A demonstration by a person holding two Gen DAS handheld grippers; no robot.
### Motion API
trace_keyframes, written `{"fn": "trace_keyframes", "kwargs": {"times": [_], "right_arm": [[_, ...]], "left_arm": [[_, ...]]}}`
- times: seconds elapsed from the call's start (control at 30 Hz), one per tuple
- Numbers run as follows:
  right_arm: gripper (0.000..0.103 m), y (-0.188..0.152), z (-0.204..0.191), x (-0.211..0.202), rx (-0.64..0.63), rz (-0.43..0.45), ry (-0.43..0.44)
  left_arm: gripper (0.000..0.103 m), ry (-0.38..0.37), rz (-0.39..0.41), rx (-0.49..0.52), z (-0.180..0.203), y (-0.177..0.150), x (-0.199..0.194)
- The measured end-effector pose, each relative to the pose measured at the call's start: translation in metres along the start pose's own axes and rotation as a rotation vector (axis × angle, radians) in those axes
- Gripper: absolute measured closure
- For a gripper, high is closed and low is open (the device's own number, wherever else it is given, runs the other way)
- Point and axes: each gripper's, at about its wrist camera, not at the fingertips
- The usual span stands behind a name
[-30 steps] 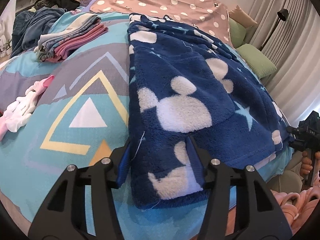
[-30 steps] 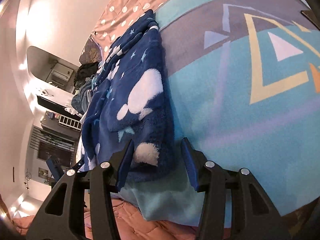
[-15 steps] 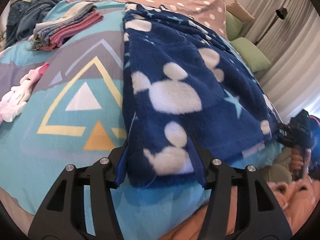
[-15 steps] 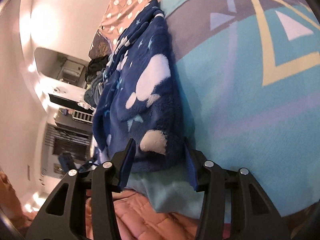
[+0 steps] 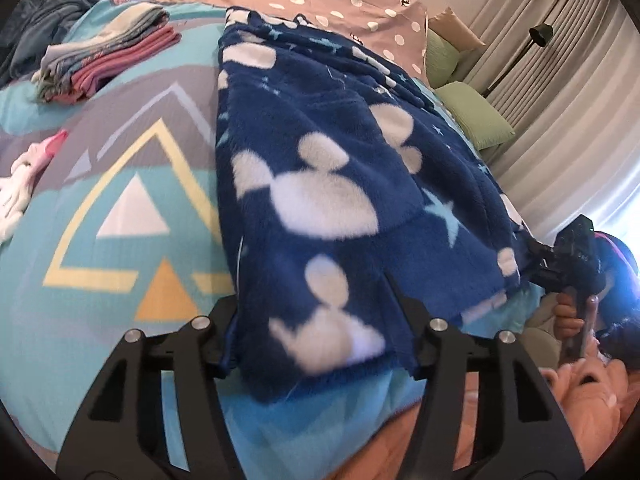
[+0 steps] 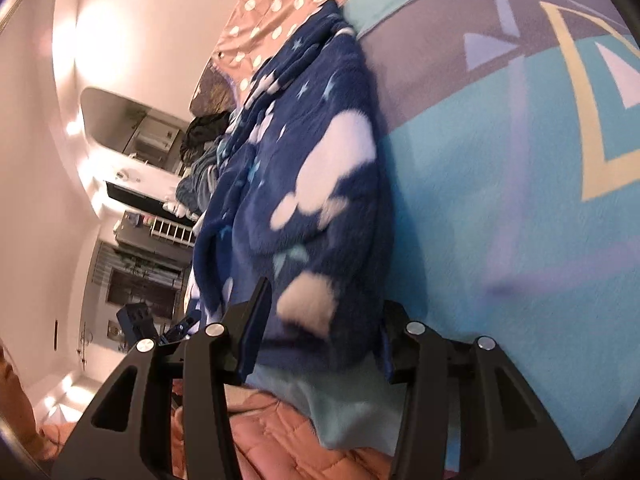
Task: Fold small clothes
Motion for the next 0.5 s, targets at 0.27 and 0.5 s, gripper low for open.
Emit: {"fn": "trace_keyframes", "kwargs": {"times": [0.27,0.5], "right_arm": [[0.058,0.016,-0.003,0.015,0.046,-0.004,0.007],[0.091,0.015,-0.01,0.009,0.049,0.001,-0.003]], "left_arm": [[0.073,-0.021,0.022,-0.031,-0.003,0.011,0.009],[0.09,-0.045,0.141,-0.019,0.011,0.02,-0.021]]}}
Point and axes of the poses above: each gripper's, at about its wrist camera, not at the fingertips, and x roughly the way its jaws point, z to its right, y to its top, and after that the axes turned 4 degrees about -y, right-handed
